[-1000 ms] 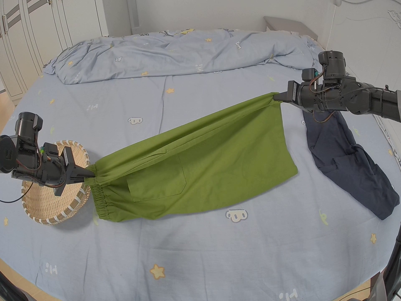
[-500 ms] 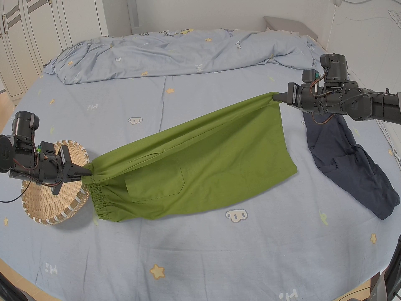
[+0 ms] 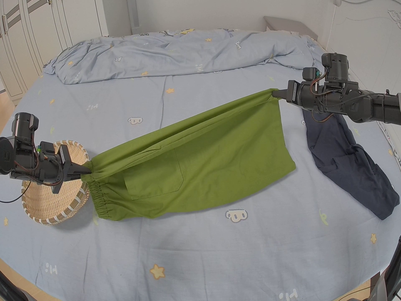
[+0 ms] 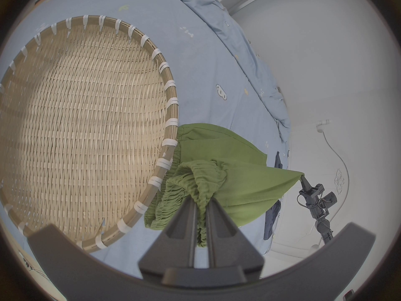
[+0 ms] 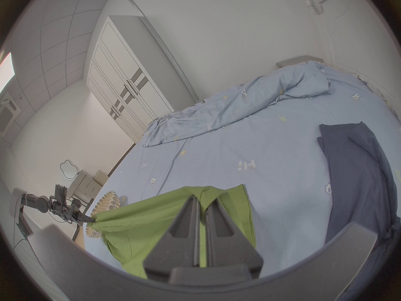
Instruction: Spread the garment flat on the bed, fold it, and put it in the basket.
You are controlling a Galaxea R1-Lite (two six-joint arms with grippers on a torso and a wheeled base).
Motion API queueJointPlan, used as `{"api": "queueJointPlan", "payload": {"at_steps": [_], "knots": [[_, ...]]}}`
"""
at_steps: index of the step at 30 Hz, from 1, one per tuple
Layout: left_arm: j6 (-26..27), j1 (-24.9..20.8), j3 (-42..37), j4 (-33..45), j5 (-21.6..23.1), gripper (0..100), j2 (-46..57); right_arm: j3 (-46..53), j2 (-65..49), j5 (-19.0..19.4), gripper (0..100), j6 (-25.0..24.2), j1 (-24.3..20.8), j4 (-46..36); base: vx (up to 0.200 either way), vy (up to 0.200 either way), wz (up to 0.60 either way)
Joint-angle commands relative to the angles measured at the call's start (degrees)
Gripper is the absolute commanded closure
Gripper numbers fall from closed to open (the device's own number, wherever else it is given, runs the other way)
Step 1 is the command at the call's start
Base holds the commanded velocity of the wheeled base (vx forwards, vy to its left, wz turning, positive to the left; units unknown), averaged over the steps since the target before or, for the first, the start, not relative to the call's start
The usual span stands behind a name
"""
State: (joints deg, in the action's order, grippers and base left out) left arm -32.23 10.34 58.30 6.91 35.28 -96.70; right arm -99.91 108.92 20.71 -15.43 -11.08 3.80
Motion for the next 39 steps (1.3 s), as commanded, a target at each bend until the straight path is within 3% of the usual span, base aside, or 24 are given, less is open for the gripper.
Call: {"api": "queueJointPlan", "payload": {"at_steps": [1, 10, 25, 26, 27, 28, 39], "knots": [[0.0, -0.3, -0.1, -0.6, -0.2, 100, -1.3, 0.0, -0.1, -0.1, 100, 0.1, -0.1, 0.1, 0.0, 0.0, 0.0], [0.0, -0.2, 0.4, -4.6, -0.2, 100, -4.2, 0.0, 2.0, -0.1, 100, 0.1, -0.3, 1.6, 0.0, 0.0, 0.0], [-0.2, -1.9, 2.4, -4.7, -0.3, 100, -5.7, -0.4, 3.2, -0.1, 100, 0.3, -1.2, 1.8, 0.0, 0.0, 0.0], [-0.2, -1.9, 2.4, -4.7, -0.3, 0, -5.7, -0.4, 3.2, -0.1, 100, 0.3, -1.2, 1.8, 0.0, 0.0, 0.0], [-0.1, -2.2, 2.5, -4.7, -0.4, 0, -5.8, -0.5, 3.6, -0.1, 100, 0.3, -1.2, 1.8, 0.0, 0.0, 0.0], [0.0, -2.3, 2.5, -4.7, -0.6, 0, -5.8, -0.5, 3.9, -0.1, 0, 0.3, -1.2, 1.8, 0.0, 0.0, 0.0], [-1.6, -6.6, 1.2, -4.5, -0.7, 0, 0.9, 1.5, 4.4, -0.1, 0, 0.2, -1.5, 3.2, 0.0, 0.0, 0.0]]}}
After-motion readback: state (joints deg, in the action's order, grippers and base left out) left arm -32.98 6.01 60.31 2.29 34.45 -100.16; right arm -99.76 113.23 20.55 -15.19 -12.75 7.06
